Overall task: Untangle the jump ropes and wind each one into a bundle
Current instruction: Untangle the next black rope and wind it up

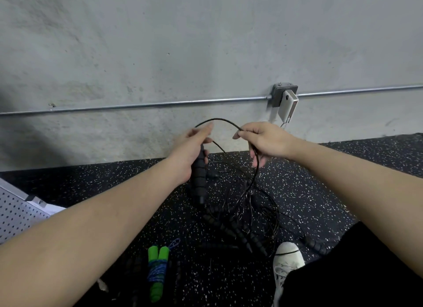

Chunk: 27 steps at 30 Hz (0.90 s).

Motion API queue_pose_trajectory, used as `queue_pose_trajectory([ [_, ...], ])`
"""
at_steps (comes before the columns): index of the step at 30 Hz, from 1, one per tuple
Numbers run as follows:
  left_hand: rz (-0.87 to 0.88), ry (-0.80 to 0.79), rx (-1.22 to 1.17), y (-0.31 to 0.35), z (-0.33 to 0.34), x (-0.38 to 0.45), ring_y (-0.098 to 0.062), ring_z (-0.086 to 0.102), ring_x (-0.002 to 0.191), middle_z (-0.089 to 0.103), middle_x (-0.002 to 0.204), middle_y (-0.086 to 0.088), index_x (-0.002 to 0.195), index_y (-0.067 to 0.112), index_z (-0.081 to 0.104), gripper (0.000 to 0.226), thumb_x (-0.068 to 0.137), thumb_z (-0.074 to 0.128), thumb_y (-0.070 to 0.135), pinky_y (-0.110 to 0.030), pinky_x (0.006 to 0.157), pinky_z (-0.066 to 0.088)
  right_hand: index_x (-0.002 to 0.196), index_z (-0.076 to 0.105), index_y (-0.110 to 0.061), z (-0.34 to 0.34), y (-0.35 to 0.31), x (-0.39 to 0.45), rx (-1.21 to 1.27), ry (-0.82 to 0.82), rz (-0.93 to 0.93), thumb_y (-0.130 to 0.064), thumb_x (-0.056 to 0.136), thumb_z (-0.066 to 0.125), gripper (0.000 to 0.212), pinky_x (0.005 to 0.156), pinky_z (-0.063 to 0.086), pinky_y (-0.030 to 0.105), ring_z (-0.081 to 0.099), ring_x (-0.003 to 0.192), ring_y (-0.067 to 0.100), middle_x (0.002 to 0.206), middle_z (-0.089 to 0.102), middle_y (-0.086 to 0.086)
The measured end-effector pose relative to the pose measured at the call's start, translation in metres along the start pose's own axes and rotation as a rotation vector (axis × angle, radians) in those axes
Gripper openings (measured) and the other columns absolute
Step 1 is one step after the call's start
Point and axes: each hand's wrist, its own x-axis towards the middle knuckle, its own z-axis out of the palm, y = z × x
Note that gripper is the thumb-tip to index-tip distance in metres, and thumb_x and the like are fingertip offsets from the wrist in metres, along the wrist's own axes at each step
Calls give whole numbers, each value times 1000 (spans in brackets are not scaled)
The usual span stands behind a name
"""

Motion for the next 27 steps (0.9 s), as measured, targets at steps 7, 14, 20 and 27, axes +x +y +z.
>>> queue_pose_trajectory([
  [7,129,-434,568,-38,22,-17,-11,55,57,66,95,5,112,40,69,21,94,72,31,-22,50,45,118,65,-10,-1,-12,6,174,208,-107,-20,107,39,29,32,41,23,55,35,19,55,49,6],
  [14,145,-405,708,-49,31,-17,-11,52,51,66,69,12,103,30,77,13,98,67,36,-22,52,42,120,63,-16,-6,-12,-3,389,193,-115,-25,108,40,27,40,51,28,67,50,26,62,55,7],
  [20,135,-263,594,-45,32,-11,-17,54,50,78,91,-4,94,44,76,16,100,65,34,-29,52,47,117,63,-13,-15,5,-3,318,74,149,-56,106,22,60,55,59,36,71,68,25,78,69,11],
  [27,55,-226,354,-34,34,-13,-12,53,48,79,92,-5,108,27,78,17,100,64,23,-23,46,43,129,57,-18,-25,30,-4,434,-236,242,-57,105,13,64,90,55,52,69,99,33,113,72,16],
])
